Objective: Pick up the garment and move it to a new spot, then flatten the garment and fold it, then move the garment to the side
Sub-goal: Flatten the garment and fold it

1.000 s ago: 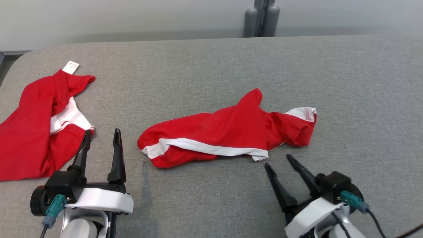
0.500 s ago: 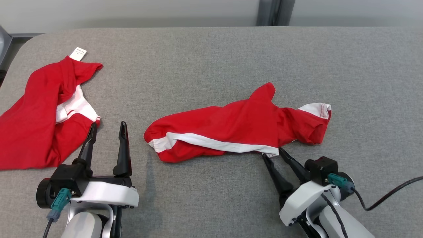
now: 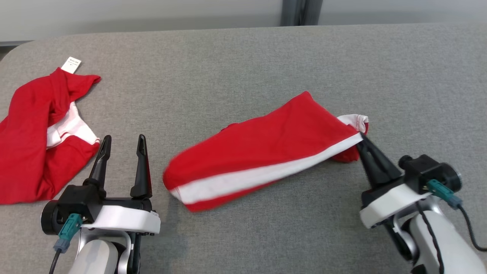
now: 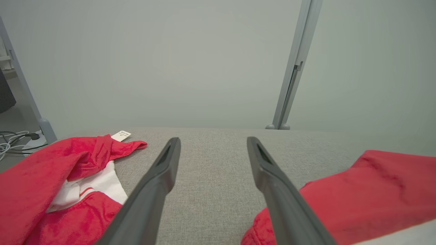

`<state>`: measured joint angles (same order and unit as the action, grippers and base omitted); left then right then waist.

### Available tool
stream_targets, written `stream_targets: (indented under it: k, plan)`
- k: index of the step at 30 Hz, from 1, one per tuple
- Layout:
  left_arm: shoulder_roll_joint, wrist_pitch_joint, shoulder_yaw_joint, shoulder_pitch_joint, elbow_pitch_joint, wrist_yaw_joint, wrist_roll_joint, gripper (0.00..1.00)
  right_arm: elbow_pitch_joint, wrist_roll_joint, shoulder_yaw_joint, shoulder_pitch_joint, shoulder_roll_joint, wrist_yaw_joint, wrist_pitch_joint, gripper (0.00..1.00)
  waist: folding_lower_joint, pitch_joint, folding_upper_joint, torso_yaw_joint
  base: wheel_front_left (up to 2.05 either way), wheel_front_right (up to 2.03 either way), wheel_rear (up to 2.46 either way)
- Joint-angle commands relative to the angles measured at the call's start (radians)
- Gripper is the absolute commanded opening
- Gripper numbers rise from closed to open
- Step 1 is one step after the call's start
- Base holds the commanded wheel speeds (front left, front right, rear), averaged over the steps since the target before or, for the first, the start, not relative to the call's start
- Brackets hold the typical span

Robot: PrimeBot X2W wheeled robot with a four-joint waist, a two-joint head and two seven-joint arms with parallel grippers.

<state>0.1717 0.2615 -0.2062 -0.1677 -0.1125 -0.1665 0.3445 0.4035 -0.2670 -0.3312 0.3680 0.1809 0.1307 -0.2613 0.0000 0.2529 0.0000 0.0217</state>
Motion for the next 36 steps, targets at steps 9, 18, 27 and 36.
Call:
stream_targets:
  k: [9,18,27,36]
  plan:
    - [-0.001,0.004,0.001,-0.022,0.004,0.01,-0.01,1.0,-0.143,0.223,0.107,-0.059,0.057,0.0,-0.005,0.0,0.0,0.006,0.0,-0.025,0.0,0.0,0.0]
    - [-0.009,0.005,-0.006,-0.028,-0.002,0.017,-0.013,1.0,0.042,0.256,0.076,-0.089,0.04,0.0,-0.005,0.0,0.0,0.013,0.0,-0.019,0.0,0.0,0.0]
    - [-0.008,0.005,-0.008,-0.027,-0.008,0.023,-0.019,1.0,0.137,0.183,0.076,-0.09,-0.016,0.0,-0.005,1.0,0.0,0.009,0.0,-0.028,0.0,0.0,0.0]
    - [-0.003,0.005,0.001,0.013,-0.018,0.022,-0.01,1.0,-0.002,0.113,0.172,-0.226,-0.012,0.0,-0.005,1.0,0.0,-0.042,0.0,-0.046,0.0,0.0,0.0]
